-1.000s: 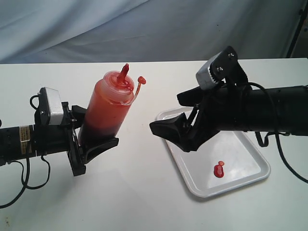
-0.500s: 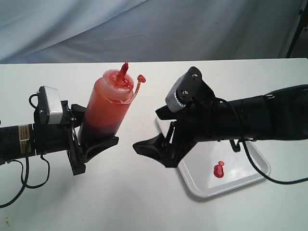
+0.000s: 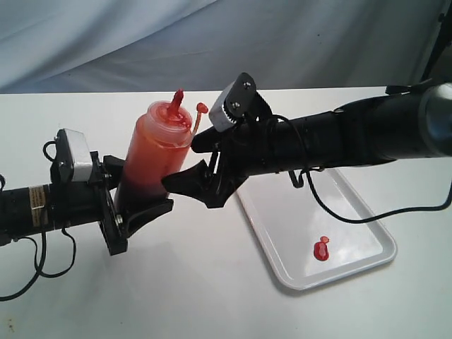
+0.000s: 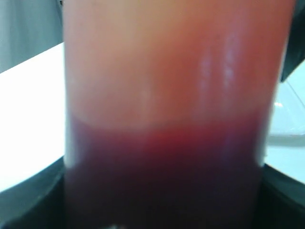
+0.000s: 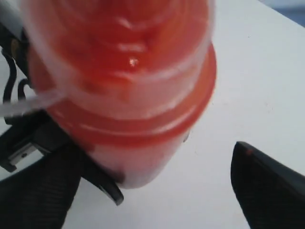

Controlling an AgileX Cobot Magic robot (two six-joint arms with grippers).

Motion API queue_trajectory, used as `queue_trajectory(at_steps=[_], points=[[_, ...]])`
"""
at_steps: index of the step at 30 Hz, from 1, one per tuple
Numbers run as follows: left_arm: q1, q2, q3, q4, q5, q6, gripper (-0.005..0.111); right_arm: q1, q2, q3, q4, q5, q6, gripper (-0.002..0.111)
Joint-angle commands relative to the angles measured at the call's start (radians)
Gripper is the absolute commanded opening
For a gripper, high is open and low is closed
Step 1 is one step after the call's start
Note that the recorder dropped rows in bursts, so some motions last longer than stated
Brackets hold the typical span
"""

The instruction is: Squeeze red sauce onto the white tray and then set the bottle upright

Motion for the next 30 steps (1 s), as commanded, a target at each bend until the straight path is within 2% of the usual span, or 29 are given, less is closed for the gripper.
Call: queue_trajectory(at_steps=[1,4,11,18,22,26,30], points=[[-0.001,0.044,-0.025,-0.009,-0.054,-0.009,0.0,0.019,-0.001,-0.043,0.014,0.018,0.0,0.068],[-0.001,0.076,-0.034,-0.007,-0.054,-0.009,0.0,0.043,-0.001,-0.054,0.014,-0.004,-0.016,0.057],[-0.001,0.09,-0.041,-0.038,-0.054,-0.002,0.0,0.104,-0.001,-0.059,0.014,-0.194,-0.016,0.029],[-0.001,0.09,-0.041,-0.067,-0.054,-0.002,0.0,0.109,-0.001,-0.059,0.014,-0.196,-0.016,0.01],[-0.001,0.09,-0.041,-0.111,-0.054,-0.002,0.0,0.122,0.023,-0.093,0.014,-0.196,-0.016,0.008],[-0.001,0.09,-0.041,-0.123,-0.054,0.004,0.0,0.15,0.114,-0.2,0.014,-0.198,-0.014,0.008],[-0.001,0.09,-0.041,-0.2,-0.054,0.011,0.0,0.159,0.183,-0.256,0.014,-0.2,0.03,0.008]])
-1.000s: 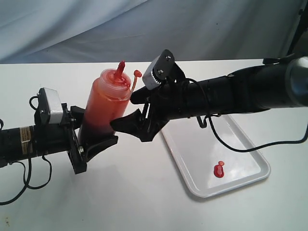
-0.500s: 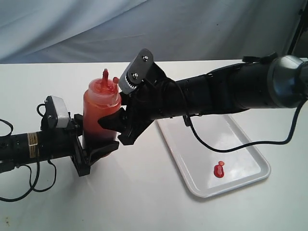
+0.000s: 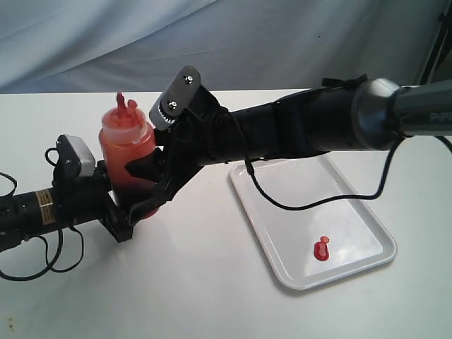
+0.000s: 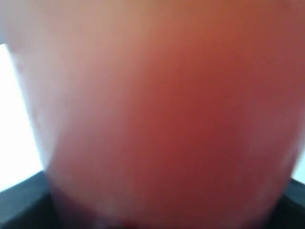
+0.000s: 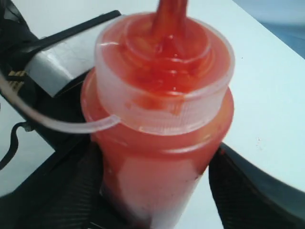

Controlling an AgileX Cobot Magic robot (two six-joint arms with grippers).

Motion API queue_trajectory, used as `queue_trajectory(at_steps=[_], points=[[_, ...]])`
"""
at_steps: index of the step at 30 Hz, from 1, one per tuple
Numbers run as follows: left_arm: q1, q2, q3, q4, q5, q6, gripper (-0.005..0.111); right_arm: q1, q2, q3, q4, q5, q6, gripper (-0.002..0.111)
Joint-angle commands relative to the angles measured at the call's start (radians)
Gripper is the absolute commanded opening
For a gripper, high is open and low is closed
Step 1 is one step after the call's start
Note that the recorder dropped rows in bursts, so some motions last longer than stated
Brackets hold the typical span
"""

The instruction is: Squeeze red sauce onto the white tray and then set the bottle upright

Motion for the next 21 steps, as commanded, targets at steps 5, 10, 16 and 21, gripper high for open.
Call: queue_trajectory(at_steps=[5,10,16,21], points=[[-0.012,-0.009,-0.008,-0.151,-0.061,0.063,0.0,0.013,0.114,-0.085,0.017,-0.012,0.029,0.008],[-0.012,-0.007,-0.008,-0.165,-0.04,0.063,0.0,0.013,0.128,-0.097,0.017,-0.01,0.029,0.008],[-0.012,0.011,-0.008,-0.149,-0.01,0.063,0.0,0.013,0.128,-0.097,0.017,-0.012,0.029,0.008],[-0.012,0.052,-0.008,-0.144,-0.036,0.063,0.0,0.013,0.128,-0.097,0.017,-0.012,0.029,0.008]])
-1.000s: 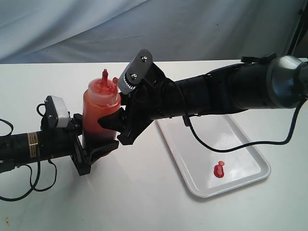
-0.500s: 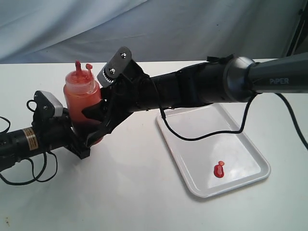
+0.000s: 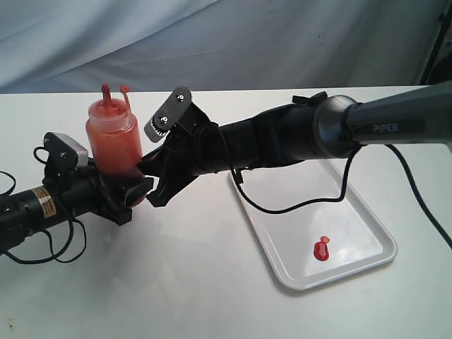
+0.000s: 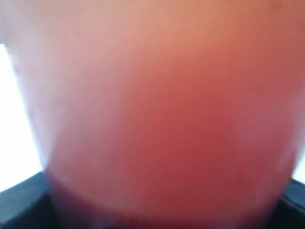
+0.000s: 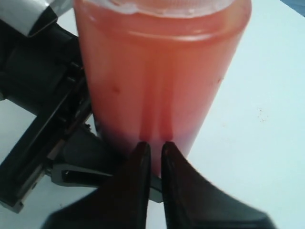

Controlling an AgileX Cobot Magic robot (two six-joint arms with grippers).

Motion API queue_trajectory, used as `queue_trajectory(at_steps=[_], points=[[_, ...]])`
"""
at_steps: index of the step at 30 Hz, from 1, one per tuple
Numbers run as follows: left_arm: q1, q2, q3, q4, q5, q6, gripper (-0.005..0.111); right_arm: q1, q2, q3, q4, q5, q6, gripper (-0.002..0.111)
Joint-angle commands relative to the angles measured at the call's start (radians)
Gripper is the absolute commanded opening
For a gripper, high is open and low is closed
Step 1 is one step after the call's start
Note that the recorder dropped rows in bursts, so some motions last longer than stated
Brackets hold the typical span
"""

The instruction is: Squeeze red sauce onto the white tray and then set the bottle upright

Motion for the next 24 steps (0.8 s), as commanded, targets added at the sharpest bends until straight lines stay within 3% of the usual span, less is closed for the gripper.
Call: queue_trajectory(at_steps=[1,21,24], points=[[-0.016,0.025,-0.008,0.067,-0.094,0.019,0.0,0.014,-0.002,-0.007,0.019,0.026,-0.001,0.008],[-0.016,0.024,-0.008,0.037,-0.068,0.042,0.0,0.014,0.05,-0.007,0.019,0.064,-0.041,0.008],[-0.016,0.024,-0.008,0.037,-0.047,0.036,0.0,0.014,0.05,-0.007,0.019,0.064,-0.048,0.021]])
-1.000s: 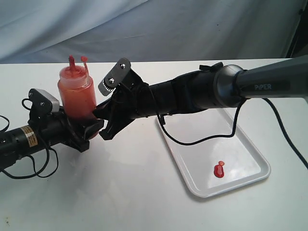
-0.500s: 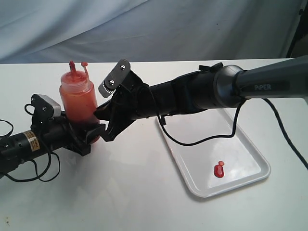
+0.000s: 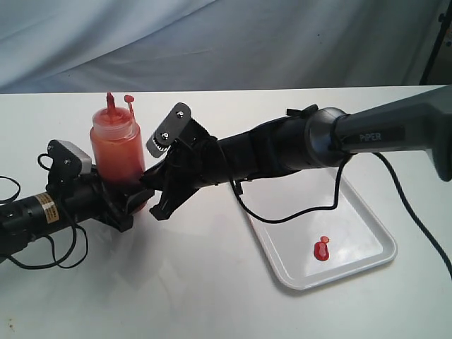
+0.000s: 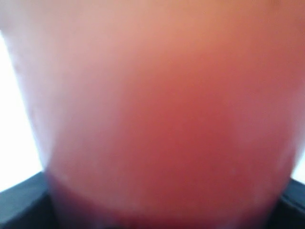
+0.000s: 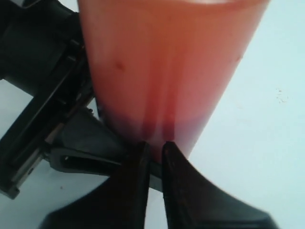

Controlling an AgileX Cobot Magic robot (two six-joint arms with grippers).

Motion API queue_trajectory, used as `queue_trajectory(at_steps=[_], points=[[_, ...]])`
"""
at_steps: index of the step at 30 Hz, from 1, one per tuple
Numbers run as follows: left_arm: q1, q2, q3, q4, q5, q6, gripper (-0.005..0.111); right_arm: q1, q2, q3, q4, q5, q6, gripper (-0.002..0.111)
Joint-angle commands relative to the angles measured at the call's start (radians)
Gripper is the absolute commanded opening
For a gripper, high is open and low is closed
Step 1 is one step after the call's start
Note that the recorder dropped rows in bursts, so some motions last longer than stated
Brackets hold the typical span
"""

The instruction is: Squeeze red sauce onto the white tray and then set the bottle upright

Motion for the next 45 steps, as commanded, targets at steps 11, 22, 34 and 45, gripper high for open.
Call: queue_trajectory(at_steps=[11,22,34,45], points=[[-0.016,-0.011,-0.008,0.063,-0.036,0.011,0.0,0.014,-0.005,-0.007,0.021,0.047,-0.027,0.09],[-0.016,-0.011,-0.008,0.074,-0.031,0.011,0.0,0.014,-0.005,-0.085,0.021,0.054,0.038,0.064],[-0.016,-0.011,-0.008,0.074,-0.027,0.011,0.0,0.014,-0.005,-0.087,0.021,0.046,0.043,0.028],[-0.016,-0.011,-0.008,0.074,0.024,0.011,0.001,0.014,-0.005,-0.087,0.007,0.043,0.049,0.016]])
